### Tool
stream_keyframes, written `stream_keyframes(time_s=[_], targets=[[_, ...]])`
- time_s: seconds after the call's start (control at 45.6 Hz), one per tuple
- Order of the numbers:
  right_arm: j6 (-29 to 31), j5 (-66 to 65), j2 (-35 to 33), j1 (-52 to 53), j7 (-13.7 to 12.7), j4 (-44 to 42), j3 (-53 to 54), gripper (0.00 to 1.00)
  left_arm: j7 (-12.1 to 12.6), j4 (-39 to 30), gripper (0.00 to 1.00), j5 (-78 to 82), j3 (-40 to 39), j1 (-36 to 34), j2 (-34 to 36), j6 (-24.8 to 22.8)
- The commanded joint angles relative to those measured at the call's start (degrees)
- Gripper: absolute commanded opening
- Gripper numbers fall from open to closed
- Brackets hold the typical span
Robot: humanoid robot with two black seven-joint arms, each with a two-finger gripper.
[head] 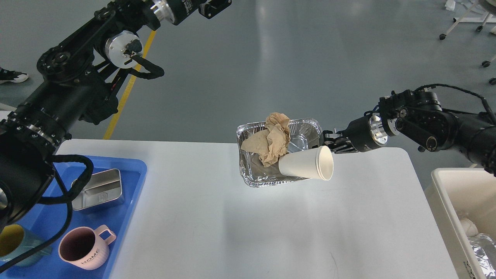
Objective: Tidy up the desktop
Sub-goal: 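Raise the left gripper away from the foil tray, then carry the foil tray with the right gripper into the white bin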
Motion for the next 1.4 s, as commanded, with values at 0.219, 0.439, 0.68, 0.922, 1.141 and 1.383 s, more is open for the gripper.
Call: stream_keyframes(time_s=[0.219,0.439,0.68,0.922,1.141,1.383], targets=[[0.0,13.6,-5.3,-2.4,-0.1,-12.5,0.4,0.0,2.1,3.3,0.98,-8.2,-11.1,18.2,-1.3,-0.2],[1.1,21.1,-8.1,-7.0,-0.2,-24.8,0.3,0.0,1.9,8.3,0.98,-8.3,-12.4,21.2,-2.0,0.9],[1.1,29.1,-11.8,-17.6,-0.2,-31.6,0.6,0.0,2.0,9.8,0.98,-8.2,-11.7,21.7,-1.9,4.1],[0.9,37.2,-15.3,-28.2,-0.2,-33.2,0.7,0.0,2.0,9.8,0.98,-8.2,-11.5,23.1,-1.9,4.7],[0.8,42.9,-15.2,-36.2,-0.2,-39.7,1.5,0.0,2.0,9.8,0.98,-8.1,-11.4,23.8,-1.8,4.9],[0.0,47.5,-14.2,-41.2,-0.2,-44.2,3.1,0.0,1.9,9.8,0.98,-7.6,-11.4,23.9,-1.9,5.3]])
